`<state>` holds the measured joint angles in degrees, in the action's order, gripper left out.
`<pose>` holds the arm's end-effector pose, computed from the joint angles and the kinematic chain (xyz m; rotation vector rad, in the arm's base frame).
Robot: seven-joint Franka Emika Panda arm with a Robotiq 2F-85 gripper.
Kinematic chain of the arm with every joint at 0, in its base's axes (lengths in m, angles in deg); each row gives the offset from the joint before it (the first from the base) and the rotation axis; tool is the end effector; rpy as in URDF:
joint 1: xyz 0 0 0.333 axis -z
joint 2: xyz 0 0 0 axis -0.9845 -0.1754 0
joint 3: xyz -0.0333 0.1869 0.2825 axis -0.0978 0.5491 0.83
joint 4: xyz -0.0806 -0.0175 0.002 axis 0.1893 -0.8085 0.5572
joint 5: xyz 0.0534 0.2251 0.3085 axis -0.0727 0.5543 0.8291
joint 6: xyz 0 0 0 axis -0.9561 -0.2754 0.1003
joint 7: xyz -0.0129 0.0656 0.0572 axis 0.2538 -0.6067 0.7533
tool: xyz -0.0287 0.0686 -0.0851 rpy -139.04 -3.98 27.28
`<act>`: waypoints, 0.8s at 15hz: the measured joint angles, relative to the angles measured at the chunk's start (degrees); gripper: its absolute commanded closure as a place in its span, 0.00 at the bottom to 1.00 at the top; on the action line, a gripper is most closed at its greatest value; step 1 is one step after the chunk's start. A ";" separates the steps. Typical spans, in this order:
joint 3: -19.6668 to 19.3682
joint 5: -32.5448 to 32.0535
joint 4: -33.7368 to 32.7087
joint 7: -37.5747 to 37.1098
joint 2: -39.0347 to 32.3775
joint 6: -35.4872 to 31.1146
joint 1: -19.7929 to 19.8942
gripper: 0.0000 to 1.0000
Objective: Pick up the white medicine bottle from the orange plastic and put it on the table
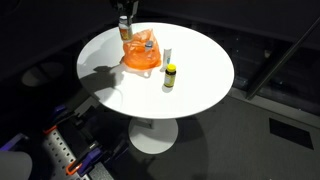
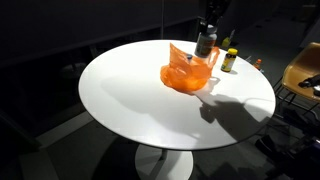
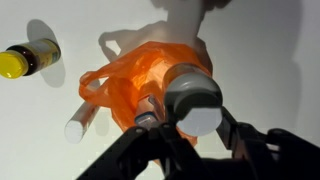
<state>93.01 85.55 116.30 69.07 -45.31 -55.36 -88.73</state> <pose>0.5771 0.1466 0.3872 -3.0887 -0.2012 -0.0836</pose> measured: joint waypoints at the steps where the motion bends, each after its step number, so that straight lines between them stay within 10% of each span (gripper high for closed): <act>1: 0.70 0.00 0.26 0.74 0.00 0.33 -0.41 0.81; 12: 4.27 -2.87 0.51 5.60 -4.86 3.83 -3.64 0.81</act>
<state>97.29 82.68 116.81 74.67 -50.17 -51.52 -92.37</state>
